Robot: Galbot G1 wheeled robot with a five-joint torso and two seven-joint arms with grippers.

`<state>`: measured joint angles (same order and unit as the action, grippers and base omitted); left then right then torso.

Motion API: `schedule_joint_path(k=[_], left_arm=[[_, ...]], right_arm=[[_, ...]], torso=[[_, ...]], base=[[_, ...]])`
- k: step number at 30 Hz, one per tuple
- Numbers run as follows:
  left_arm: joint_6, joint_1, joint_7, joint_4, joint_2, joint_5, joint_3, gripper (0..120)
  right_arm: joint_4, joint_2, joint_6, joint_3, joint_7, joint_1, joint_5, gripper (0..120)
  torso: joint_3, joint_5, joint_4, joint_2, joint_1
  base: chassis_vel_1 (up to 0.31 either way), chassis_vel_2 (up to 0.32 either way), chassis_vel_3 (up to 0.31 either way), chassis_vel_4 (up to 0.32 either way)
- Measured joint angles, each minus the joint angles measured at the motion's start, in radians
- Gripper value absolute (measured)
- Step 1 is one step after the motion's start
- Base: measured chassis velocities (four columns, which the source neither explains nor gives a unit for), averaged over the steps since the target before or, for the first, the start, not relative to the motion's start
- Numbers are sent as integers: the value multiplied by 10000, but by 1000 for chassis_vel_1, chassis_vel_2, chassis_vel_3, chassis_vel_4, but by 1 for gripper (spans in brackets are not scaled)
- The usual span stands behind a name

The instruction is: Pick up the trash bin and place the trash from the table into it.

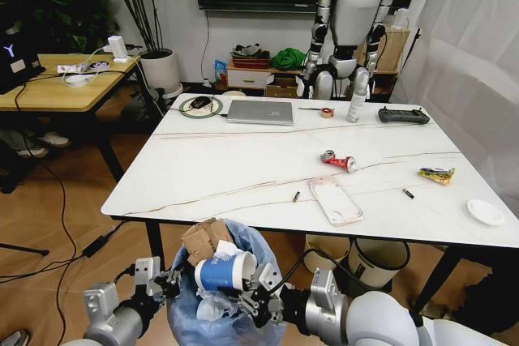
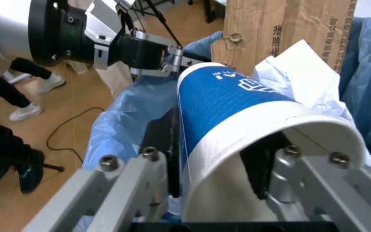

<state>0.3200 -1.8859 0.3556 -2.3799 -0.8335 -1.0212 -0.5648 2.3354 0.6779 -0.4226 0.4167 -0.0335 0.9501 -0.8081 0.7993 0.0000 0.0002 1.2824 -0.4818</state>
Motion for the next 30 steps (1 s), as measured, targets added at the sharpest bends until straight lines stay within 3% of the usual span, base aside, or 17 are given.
schedule_joint_path(k=[4,7,12,18,24,30], left_arm=[[1,30,1,30,31,-20,-16,0],[1,36,1,46,22,-20,-16,0],[1,15,1,119,-135,18,-1,0],[1,-16,-2,139,-251,104,35,0],[-3,-117,-28,185,-392,233,9,0],[-28,-203,-46,174,-609,349,-53,0]], right_arm=[[107,-103,3,-168,-7,-56,-151,50],[145,-141,5,-206,-8,-70,-182,53],[495,-784,31,-921,-11,277,-242,79],[822,-1356,56,-1744,-40,737,-225,98],[1210,-1776,79,-2883,-156,1198,-311,100],[1092,-1313,66,-4201,-641,1524,-442,100]], torso=[[0,0,0,0,0],[0,1,0,0,0],[0,1,1,0,0],[0,2,-1,0,0],[0,0,-1,0,0],[0,0,0,0,0]], base=[[0,0,0,0],[0,0,0,0],[0,0,0,0],[0,0,0,0],[0,0,0,0],[0,0,0,0]])
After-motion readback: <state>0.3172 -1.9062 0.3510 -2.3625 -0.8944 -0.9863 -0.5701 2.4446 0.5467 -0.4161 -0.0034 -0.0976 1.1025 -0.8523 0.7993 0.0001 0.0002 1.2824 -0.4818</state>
